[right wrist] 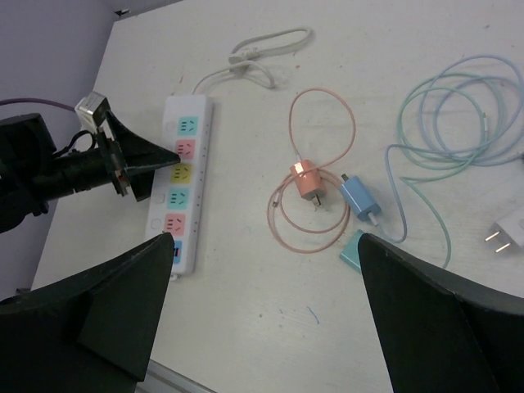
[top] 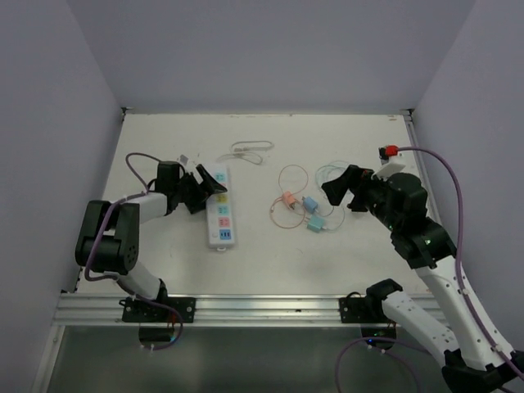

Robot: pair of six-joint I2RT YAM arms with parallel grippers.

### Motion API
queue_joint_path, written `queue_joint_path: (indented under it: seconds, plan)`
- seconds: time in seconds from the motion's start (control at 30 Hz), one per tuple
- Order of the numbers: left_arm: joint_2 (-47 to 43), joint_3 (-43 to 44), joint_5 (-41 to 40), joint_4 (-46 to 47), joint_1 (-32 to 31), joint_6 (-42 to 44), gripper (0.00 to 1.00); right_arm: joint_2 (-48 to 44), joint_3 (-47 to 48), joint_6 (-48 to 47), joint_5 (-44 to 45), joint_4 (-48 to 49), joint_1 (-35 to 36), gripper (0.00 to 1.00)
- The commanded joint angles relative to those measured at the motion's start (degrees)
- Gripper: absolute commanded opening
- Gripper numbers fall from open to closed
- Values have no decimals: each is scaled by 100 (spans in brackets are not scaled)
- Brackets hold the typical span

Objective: Pull the plug off the socket

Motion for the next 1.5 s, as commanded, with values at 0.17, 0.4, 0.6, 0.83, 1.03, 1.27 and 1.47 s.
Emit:
queue_joint_path:
  seconds: [0.17,0.4,0.6,0.83,1.03,1.27,1.47]
  plan:
    - [-1210,-194,-1268,-1363,551,887,100,-446,736,-821,1044,-1157,0,99]
    - [-3109,6,-2323,-2769,965,1633,100,-788,1237,-1243,2520,-1782,0,99]
    - [-4050,1629,-3413,-4307,965,2441,100,-982,1817,-1648,3541,-2091,0,99]
    - [-4666,3688,-3608,-5319,965,2768,100,-1184,2397,-2035,3780,-2240,9,99]
    - [-4938,4937,-3634,-5662,860,2883,100,-1492,2626,-2369,3543,-1977,0,99]
    - [-5185,5097,-3967,-5653,552,3023,100,-1685,2583,-2492,3446,-1652,0,99]
    - [-5484,4912,-4231,-5618,122,3102,100,-1852,2451,-2579,3332,-1248,0,99]
